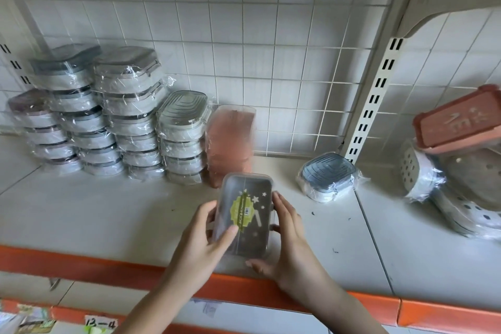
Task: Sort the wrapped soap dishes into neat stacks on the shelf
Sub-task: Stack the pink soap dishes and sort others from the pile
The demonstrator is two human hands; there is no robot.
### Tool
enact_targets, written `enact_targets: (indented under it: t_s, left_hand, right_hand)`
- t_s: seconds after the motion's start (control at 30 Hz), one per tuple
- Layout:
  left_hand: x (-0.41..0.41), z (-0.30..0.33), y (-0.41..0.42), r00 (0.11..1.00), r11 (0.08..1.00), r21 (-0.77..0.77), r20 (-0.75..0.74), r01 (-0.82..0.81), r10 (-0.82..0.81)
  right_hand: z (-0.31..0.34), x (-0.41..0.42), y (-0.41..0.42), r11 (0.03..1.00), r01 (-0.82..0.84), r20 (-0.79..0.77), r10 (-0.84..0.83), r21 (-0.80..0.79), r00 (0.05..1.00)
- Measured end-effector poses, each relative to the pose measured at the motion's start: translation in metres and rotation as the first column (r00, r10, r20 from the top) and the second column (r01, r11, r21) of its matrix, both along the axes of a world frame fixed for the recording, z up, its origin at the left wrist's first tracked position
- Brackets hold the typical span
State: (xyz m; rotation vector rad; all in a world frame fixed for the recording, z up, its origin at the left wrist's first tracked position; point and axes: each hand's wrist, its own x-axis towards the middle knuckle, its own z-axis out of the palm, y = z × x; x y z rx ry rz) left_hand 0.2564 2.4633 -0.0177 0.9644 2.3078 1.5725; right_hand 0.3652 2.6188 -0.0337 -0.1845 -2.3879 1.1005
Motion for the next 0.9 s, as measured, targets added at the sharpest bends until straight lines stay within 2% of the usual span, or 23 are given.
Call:
enact_targets:
  t_s: [0.07, 0.33, 0.5, 0.63, 0.7, 0.77, 0.9]
  left_hand:
    - [0.008, 0.001, 0.011, 0.999, 0.997, -0.059, 0.006, 0.048, -0.048]
    - [0.008, 0.014, 0.055, 0.980, 0.979, -0.043, 0.023, 0.199, -0.198]
    - [-0.008, 0.013, 0.078, 0.983, 0.979, -0.080, 0.024, 0.185, -0.184]
    - [-0.017, 0.012, 0.093, 0.989, 0.987, -0.070, -0.020, 0.144, -0.146]
    - [-0.026, 0.006, 0.097, 0.996, 0.993, -0.112, -0.071, 0.050, -0.058]
    - [-0.027, 0.002, 0.100, 0.983, 0.991, -0.134, -0.184, -0.026, 0.001]
    - [-0.008, 0.001, 0.101, 0.906, 0.985, -0.147, -0.422, -0.092, 0.022]
  right_hand:
    - [0.001, 0.009, 0.008, 0.999, 0.030, 0.024, -0.030, 0.012, 0.999]
    - [0.001, 0.005, 0.044, 0.991, 0.105, 0.092, -0.098, -0.080, 0.991]
    - [0.002, -0.017, 0.059, 0.974, 0.163, 0.132, -0.143, -0.157, 0.981]
    - [0.004, -0.030, 0.067, 0.966, 0.222, 0.162, -0.199, -0.135, 0.966]
    - [0.006, -0.037, 0.068, 0.966, 0.247, 0.157, -0.232, -0.081, 0.960]
    - [0.008, -0.044, 0.067, 0.958, 0.287, 0.140, -0.282, -0.015, 0.949]
    - [0.012, -0.055, 0.064, 0.925, 0.370, 0.128, -0.378, 0.082, 0.917]
